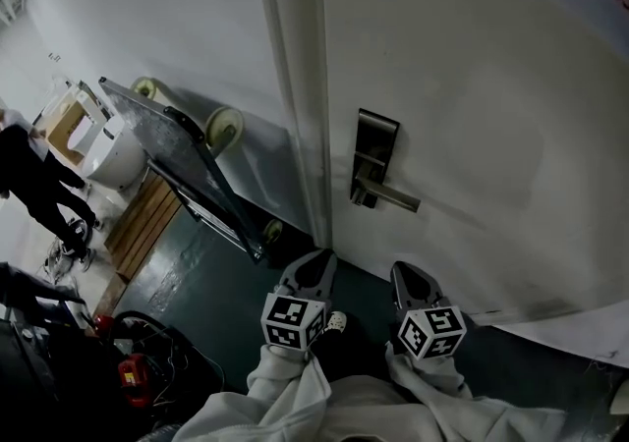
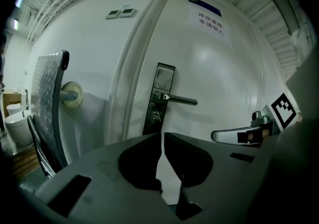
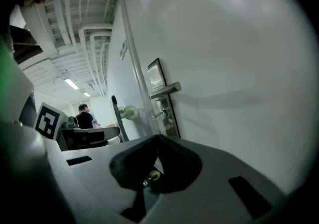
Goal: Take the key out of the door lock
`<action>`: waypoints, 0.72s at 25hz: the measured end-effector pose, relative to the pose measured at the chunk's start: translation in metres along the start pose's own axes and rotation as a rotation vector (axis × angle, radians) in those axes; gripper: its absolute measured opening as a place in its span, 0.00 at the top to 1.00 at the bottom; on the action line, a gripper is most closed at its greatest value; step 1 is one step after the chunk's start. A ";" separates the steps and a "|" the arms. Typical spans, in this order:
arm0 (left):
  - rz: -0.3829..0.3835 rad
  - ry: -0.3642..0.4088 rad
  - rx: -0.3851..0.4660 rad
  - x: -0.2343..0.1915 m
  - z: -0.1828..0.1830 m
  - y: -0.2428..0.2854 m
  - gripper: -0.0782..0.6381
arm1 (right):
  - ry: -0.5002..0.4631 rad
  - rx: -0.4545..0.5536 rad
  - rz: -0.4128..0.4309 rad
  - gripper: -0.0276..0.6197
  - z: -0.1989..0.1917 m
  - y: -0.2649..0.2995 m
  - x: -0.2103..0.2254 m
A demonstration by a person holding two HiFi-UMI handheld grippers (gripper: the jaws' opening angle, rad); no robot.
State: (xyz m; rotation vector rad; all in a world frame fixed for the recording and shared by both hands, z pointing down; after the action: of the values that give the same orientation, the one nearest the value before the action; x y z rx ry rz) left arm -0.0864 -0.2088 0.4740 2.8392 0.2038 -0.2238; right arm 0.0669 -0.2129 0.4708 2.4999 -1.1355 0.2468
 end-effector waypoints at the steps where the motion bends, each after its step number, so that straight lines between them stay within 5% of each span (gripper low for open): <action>1: -0.008 0.002 0.001 -0.002 0.003 0.005 0.85 | 0.000 0.004 -0.006 0.88 0.003 0.004 0.002; 18: -0.201 -0.012 -0.024 -0.016 0.020 0.069 0.85 | 0.028 0.048 -0.122 0.88 0.013 0.054 0.026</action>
State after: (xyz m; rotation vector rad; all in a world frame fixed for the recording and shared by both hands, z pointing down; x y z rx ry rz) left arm -0.0932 -0.2818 0.4766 2.7922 0.4869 -0.2777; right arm 0.0433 -0.2688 0.4816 2.5876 -0.9730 0.2773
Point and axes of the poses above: the fingertips, and each gripper's own axes: y forward along the fingers, x to its right, z out of its top, the point moved 2 cm from there along -y, backward along the fingers, and after that the axes turned 13 degrees about z, right-handed, at the moved point
